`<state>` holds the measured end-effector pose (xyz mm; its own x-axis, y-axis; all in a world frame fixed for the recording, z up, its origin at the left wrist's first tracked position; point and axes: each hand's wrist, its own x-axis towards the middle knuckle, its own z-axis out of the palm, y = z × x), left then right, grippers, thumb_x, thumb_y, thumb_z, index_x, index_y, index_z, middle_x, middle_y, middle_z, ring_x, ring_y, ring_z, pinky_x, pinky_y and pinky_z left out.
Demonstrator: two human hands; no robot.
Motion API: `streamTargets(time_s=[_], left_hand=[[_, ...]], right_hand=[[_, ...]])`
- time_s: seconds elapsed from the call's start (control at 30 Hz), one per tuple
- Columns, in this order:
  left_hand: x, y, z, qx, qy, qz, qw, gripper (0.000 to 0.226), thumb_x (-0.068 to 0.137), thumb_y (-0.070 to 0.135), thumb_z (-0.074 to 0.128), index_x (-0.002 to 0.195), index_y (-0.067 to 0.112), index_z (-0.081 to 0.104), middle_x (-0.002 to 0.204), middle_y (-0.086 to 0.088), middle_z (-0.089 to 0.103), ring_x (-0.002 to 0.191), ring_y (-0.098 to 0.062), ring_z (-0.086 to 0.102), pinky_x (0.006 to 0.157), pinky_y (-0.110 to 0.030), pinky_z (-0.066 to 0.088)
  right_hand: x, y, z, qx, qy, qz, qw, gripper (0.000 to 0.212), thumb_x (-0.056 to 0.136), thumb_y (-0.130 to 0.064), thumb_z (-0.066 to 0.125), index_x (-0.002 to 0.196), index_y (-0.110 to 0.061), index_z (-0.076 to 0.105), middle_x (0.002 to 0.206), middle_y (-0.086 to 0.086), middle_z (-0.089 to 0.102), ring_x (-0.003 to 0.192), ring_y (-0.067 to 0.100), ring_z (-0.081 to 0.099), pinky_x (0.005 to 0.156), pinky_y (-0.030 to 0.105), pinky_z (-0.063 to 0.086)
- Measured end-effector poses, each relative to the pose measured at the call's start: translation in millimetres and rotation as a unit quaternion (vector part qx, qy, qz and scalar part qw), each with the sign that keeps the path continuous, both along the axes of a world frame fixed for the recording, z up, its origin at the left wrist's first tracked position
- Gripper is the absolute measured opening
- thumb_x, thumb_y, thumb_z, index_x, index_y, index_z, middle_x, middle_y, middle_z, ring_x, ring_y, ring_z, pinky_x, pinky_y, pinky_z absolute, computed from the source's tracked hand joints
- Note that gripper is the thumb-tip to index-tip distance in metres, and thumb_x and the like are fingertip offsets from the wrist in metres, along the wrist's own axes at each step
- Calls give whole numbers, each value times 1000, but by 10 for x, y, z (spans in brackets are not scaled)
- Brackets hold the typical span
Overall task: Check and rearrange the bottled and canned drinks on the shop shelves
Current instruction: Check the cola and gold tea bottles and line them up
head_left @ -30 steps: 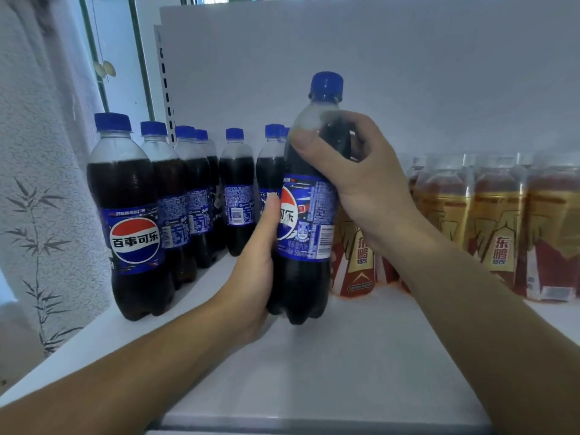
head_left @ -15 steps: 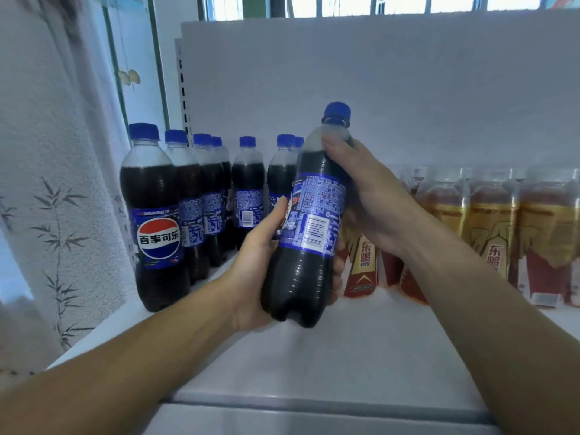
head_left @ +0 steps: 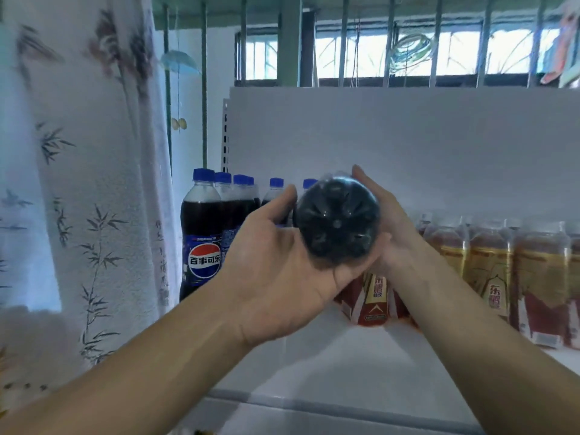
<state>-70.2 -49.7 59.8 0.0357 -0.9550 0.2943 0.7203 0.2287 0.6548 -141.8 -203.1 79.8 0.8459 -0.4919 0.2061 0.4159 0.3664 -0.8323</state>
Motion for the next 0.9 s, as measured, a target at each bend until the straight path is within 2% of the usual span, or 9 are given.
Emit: streamTargets(time_s=[0.17,0.23,0.33,0.43,0.5,0.57,0.73,0.83,0.9], left_hand=[[9,74,-54,-7,-64,-1,998,69,94,60,48,137,8,56,127,-29,62,104,-39,68,88,-47,58],[74,-38,-104,19,-157,47,986,80,78,70,63,135,14,60,124,-25,65,105,-38,68,89,-50,58],[211,-168,-187,32,-352,203,913,99,51,70,85,133,22,60,109,-8,75,98,-25,73,98,-53,52],[270,-177,-285,-18,-533,278,799,67,73,40,86,128,41,49,113,20,70,106,-1,67,95,-27,54],[324,-184,-366,-51,-552,328,765,67,79,19,82,130,40,44,116,25,66,109,3,64,92,-20,55],[355,-262,-384,-76,-545,358,754,67,81,10,80,131,37,45,114,25,66,108,3,64,84,-14,54],[475,-365,-401,-98,-547,372,743,65,83,-1,76,129,34,47,111,16,67,102,-9,68,81,-32,61],[551,-371,-436,-97,-563,378,728,70,82,8,79,130,44,43,119,25,62,114,1,62,92,-24,56],[604,-307,-447,-112,-562,404,713,82,81,18,82,138,50,33,129,32,54,124,6,53,99,-17,50]], right_hand=[[-35,46,69,2,-36,11,999,42,75,-45,77,92,-7,74,95,10,71,80,29,72,73,39,61],[-62,62,83,-28,-85,20,996,35,79,-39,76,90,-6,74,87,7,69,76,25,69,72,36,60],[-151,71,71,-197,-143,-52,968,55,75,-32,81,122,-8,66,105,9,68,93,27,68,81,43,57],[-266,142,-33,-447,-106,-192,867,67,65,-37,82,128,-32,60,117,-7,70,108,16,69,88,37,58],[-292,211,-90,-540,-82,-216,809,75,66,-33,86,132,-41,52,123,-15,67,114,9,66,91,27,57],[-270,222,-137,-580,-80,-223,779,78,69,-28,86,136,-41,47,127,-17,64,118,6,64,94,21,54],[-217,210,-231,-598,-94,-237,760,79,74,-18,84,136,-45,44,129,-22,62,121,6,61,95,15,50],[-137,190,-237,-600,-64,-256,756,78,75,-25,85,135,-50,42,129,-25,60,121,2,60,96,14,49],[-51,165,-225,-570,-38,-270,775,73,75,-35,86,130,-55,43,125,-28,60,117,-3,60,91,11,51]])
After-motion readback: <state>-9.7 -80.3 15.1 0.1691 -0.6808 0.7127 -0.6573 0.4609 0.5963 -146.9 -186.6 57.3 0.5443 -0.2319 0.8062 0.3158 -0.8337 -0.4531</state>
